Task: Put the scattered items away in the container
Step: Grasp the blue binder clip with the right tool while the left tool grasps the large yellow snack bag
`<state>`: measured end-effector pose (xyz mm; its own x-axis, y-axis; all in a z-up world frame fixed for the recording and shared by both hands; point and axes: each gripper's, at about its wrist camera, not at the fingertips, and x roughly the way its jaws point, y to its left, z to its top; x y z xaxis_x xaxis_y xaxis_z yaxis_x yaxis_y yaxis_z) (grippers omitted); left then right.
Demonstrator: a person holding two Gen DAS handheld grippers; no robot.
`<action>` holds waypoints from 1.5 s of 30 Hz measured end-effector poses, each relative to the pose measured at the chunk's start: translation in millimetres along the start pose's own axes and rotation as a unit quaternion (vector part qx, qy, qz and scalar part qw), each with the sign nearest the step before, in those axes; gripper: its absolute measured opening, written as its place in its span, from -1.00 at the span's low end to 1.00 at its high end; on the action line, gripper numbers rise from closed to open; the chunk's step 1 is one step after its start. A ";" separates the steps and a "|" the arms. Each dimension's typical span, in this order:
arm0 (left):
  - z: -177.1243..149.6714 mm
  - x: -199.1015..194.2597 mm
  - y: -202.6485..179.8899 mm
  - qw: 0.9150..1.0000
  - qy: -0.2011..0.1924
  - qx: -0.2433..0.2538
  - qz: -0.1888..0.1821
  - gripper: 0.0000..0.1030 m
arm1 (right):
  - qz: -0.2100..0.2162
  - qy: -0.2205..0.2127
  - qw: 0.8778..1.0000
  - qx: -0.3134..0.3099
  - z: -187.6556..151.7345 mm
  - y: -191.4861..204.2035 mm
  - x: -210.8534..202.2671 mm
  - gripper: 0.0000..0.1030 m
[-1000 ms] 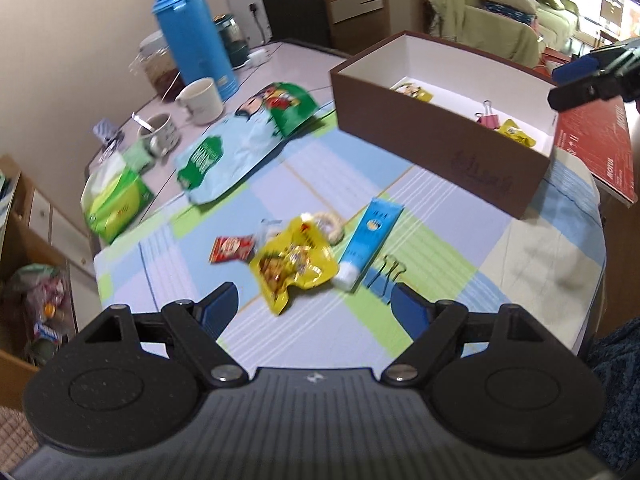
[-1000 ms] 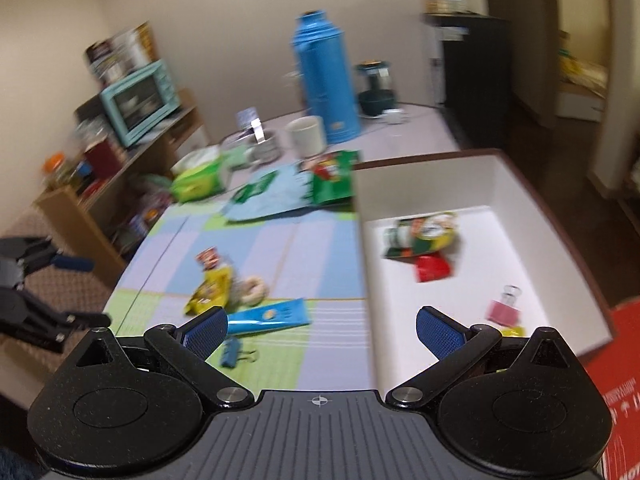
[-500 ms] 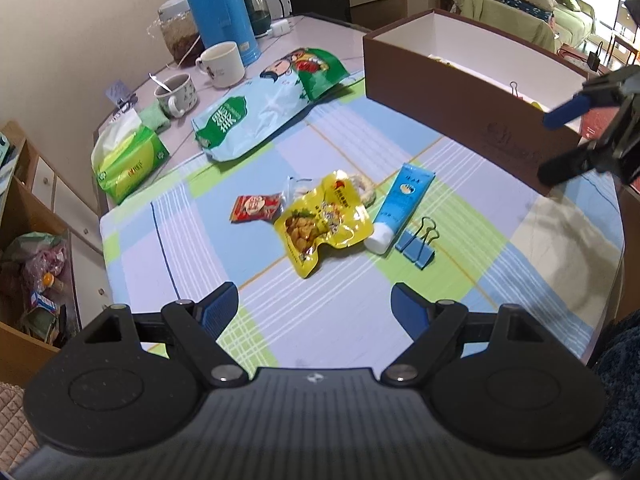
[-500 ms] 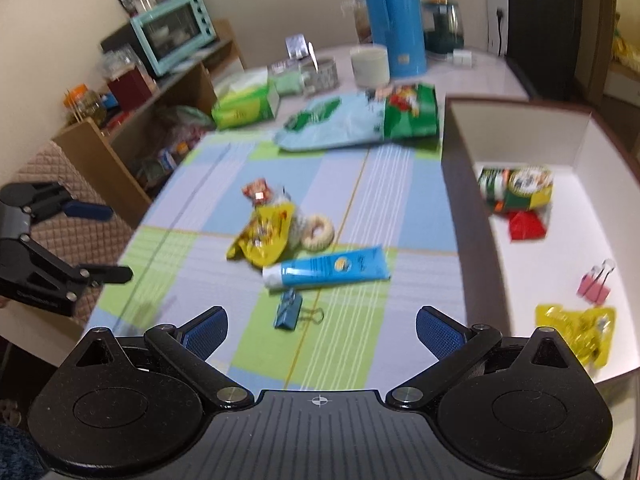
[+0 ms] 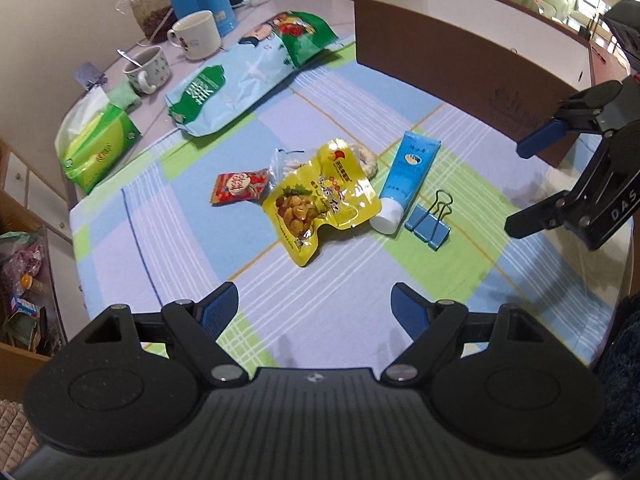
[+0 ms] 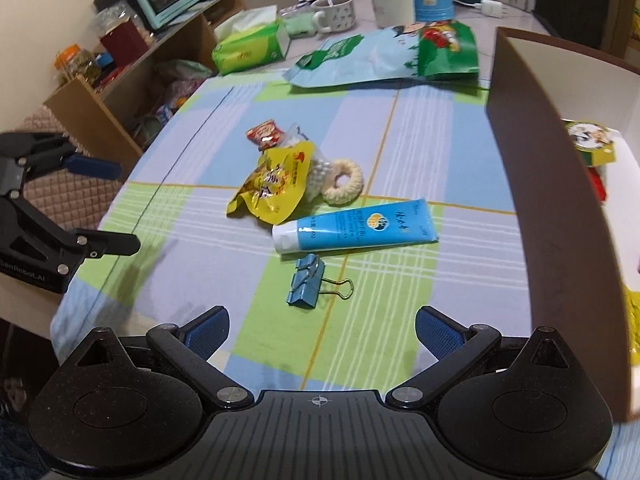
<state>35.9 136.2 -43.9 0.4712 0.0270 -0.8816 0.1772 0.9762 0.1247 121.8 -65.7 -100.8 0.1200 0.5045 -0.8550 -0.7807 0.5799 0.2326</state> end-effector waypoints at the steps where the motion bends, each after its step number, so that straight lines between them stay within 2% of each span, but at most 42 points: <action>1: 0.4 3.1 1.0 1.000 0.003 0.002 -0.002 0.58 | 0.002 0.002 1.000 -0.007 0.3 1.2 4.1 0.98; 5: 2.7 13.4 6.9 1.000 0.011 0.005 -0.007 0.58 | 0.011 0.003 0.999 -0.049 1.5 7.2 19.0 0.96; 6: 3.2 15.4 8.5 1.000 0.013 0.005 -0.008 0.58 | 0.019 0.002 0.998 -0.066 1.7 8.4 22.0 0.80; 8: 4.1 19.5 11.5 1.000 0.016 0.004 -0.009 0.58 | 0.030 0.010 0.993 -0.110 2.4 9.1 29.7 0.64; 11: 5.5 25.6 16.2 1.000 0.022 0.003 -0.012 0.58 | 0.036 0.028 0.983 -0.178 4.1 8.3 41.3 0.64; 13: 6.4 29.6 19.3 1.000 0.026 0.002 -0.013 0.58 | 0.041 0.042 0.972 -0.227 5.3 8.5 49.3 0.51; 14: 6.9 31.7 20.8 1.000 0.028 0.001 -0.014 0.58 | 0.046 0.051 0.965 -0.254 5.8 9.2 53.5 0.28; 15: 7.2 33.4 21.7 0.999 0.029 0.000 -0.015 0.58 | 0.047 0.056 0.958 -0.276 6.7 10.3 57.5 0.24; 21: 8.7 42.7 24.7 0.999 0.037 -0.006 -0.021 0.58 | 0.065 0.074 0.913 -0.395 11.9 18.4 76.8 0.24; 25: 7.8 47.8 25.4 0.999 0.046 -0.006 -0.023 0.58 | 0.083 0.078 0.881 -0.460 12.0 22.3 87.6 0.23; 27: 7.1 50.4 25.0 0.998 0.050 -0.004 -0.026 0.58 | 0.090 0.080 0.869 -0.481 9.8 23.8 91.8 0.22; 28: 6.7 51.8 24.7 0.998 0.052 -0.003 -0.027 0.58 | 0.095 0.080 0.866 -0.484 9.2 24.1 92.5 0.13; 29: 6.2 53.1 24.4 0.998 0.055 -0.002 -0.028 0.58 | 0.100 0.081 0.865 -0.485 8.7 24.3 92.9 -0.12; 32: 6.0 57.4 22.7 0.998 0.058 0.003 -0.031 0.58 | 0.116 0.083 0.861 -0.489 7.2 25.0 94.1 -0.14; 37: 9.5 66.8 12.8 0.998 0.040 0.034 -0.028 0.53 | 0.109 0.090 0.890 -0.434 3.7 24.0 88.2 -0.15; 43: 13.9 86.0 -8.8 0.993 0.006 0.120 0.009 0.46 | 0.093 0.089 0.945 -0.300 7.9 11.2 70.8 -0.15; 45: 14.4 92.5 -14.0 0.989 -0.007 0.144 0.016 0.46 | 0.089 0.083 0.960 -0.252 11.6 2.6 63.9 -0.15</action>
<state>89.4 122.0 -120.6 0.4923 0.0529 -0.8688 0.4002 0.8726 0.2799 134.5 -24.6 -149.5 -0.1098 0.4330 -0.8947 -0.9823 0.0900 0.1641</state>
